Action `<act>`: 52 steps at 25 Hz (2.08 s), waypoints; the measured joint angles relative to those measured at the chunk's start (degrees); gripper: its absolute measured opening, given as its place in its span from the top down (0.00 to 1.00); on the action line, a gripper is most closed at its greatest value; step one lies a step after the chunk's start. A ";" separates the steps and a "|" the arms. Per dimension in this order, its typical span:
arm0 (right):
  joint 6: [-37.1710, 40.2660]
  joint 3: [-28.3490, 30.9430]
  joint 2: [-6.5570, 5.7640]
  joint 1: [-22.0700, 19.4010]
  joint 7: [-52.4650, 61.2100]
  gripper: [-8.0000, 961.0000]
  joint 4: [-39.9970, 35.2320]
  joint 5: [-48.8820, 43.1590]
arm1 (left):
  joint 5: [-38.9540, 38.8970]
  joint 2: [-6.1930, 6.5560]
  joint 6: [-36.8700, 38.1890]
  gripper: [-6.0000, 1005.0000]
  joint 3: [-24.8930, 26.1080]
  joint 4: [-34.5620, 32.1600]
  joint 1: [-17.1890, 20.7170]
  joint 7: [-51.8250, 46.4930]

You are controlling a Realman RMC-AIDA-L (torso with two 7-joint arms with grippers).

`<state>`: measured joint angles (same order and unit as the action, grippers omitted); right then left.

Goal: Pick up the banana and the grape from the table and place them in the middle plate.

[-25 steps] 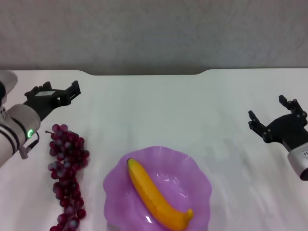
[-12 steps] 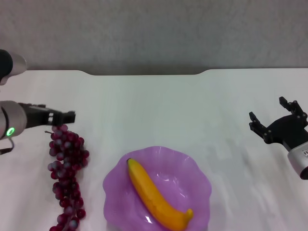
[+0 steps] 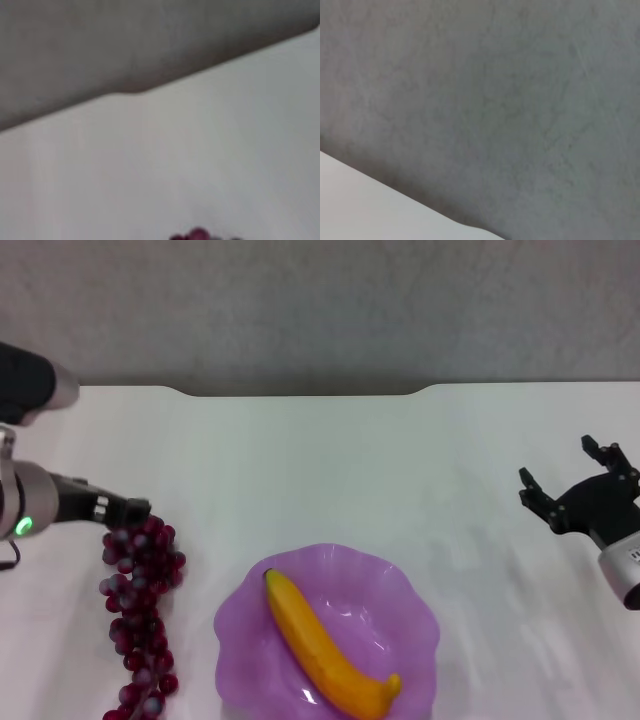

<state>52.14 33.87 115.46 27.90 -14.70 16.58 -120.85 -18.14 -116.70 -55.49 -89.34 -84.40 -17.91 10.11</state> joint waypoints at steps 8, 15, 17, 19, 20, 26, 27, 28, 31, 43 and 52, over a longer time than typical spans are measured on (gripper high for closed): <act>0.53 0.73 0.02 -0.59 0.11 0.08 -0.57 0.29 | 0.55 0.10 -2.28 0.18 -1.27 6.90 -3.02 -0.11; 0.68 0.85 0.05 -0.64 -0.04 0.08 -0.59 0.27 | 0.18 0.12 -2.10 0.18 -1.26 10.37 -3.19 0.22; 0.61 0.85 0.04 -0.60 -0.05 0.08 -0.58 0.27 | 0.11 0.08 -2.02 0.18 -1.37 11.48 -3.21 0.41; 0.50 0.76 0.03 -0.51 -0.05 0.08 -0.58 0.27 | -0.19 -0.02 -2.14 0.18 -1.50 13.00 -3.60 0.89; 0.49 0.72 0.02 -0.45 -0.06 0.08 -0.58 0.27 | -0.50 -0.05 -2.32 0.18 -1.51 13.67 -3.92 1.19; 0.49 0.82 0.02 -0.52 0.05 0.08 -0.67 0.34 | -3.64 -0.06 -2.97 0.19 -1.59 17.39 -5.23 3.99; 0.49 0.82 0.02 -0.58 0.11 0.08 -0.67 0.35 | -3.96 -0.04 -3.08 0.19 -1.60 17.46 -5.30 4.19; 0.49 0.83 0.02 -0.61 0.13 0.08 -0.68 0.36 | -4.09 -0.02 -3.22 0.19 -1.61 17.38 -5.45 4.22; 0.49 0.85 0.02 -0.71 0.09 0.08 -0.75 0.36 | -4.25 -0.02 -3.37 0.19 -1.63 17.25 -5.95 4.42; 0.60 0.85 0.02 -0.51 0.16 0.08 -0.76 0.36 | -4.37 -0.24 -2.34 0.26 -3.02 22.84 -9.42 4.14; 0.59 0.85 0.02 -0.75 0.03 0.08 -0.85 0.36 | -4.45 -0.27 -0.60 0.40 -3.93 22.33 -9.04 4.01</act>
<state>52.72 34.71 115.49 27.15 -14.67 15.73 -120.50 -22.58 -116.97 -56.08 -93.28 -62.07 -26.95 14.13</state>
